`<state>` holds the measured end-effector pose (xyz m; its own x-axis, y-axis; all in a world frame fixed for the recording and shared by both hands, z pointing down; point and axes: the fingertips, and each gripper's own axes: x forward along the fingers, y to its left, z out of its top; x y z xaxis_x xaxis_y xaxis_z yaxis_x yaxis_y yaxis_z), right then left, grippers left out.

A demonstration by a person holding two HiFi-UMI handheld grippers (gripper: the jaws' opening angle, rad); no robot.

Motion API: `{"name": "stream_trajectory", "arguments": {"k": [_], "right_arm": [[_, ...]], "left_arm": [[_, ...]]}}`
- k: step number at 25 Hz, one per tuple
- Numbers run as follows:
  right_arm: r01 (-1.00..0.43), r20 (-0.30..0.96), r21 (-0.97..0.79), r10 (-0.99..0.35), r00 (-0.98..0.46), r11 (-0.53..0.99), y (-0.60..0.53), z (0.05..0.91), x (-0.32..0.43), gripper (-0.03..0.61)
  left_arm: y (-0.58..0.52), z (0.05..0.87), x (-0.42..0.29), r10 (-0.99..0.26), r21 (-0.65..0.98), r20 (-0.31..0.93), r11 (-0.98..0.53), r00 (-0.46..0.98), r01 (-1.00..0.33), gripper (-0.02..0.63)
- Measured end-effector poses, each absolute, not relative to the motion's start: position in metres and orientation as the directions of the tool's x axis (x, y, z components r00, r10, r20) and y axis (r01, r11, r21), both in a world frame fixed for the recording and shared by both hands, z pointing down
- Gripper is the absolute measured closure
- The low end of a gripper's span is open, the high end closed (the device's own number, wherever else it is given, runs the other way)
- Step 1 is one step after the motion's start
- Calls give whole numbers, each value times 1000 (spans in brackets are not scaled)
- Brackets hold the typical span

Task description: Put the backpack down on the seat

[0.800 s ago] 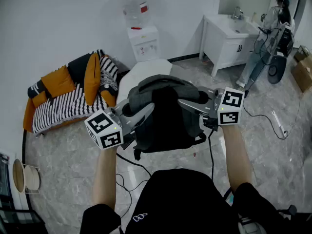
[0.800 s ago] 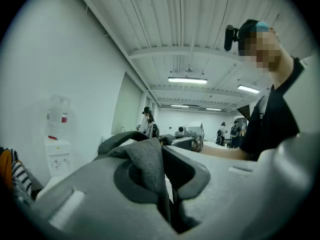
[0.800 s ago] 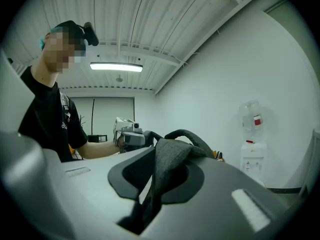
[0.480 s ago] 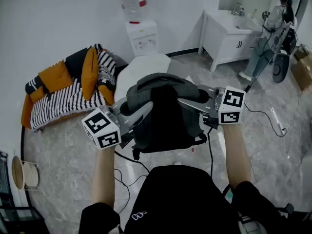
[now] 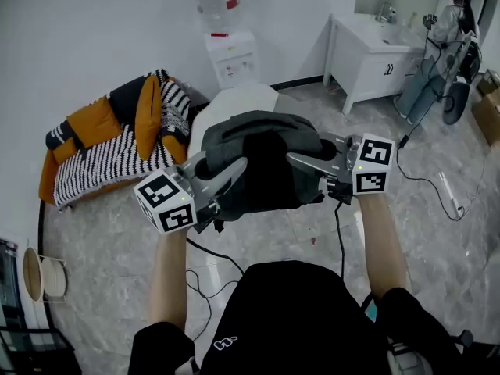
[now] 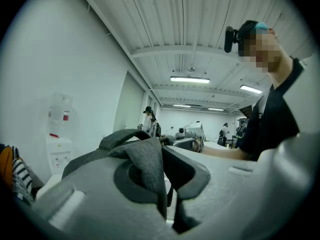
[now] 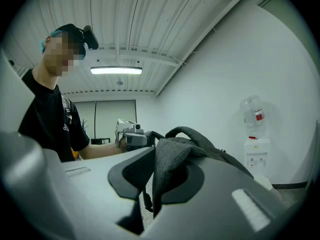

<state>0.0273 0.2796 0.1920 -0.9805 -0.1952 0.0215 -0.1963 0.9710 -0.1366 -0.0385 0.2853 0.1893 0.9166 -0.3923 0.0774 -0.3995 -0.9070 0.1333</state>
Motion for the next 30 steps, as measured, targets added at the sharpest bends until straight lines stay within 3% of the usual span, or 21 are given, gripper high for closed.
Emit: {"name": "stream_trajectory", "arguments": {"k": [30], "right_arm": [[-210,-21,-168,-217,-976,963,274,195,32,535]], "left_arm": [[285,195,-32,-440,149,114,-879,891,-453,586]]}}
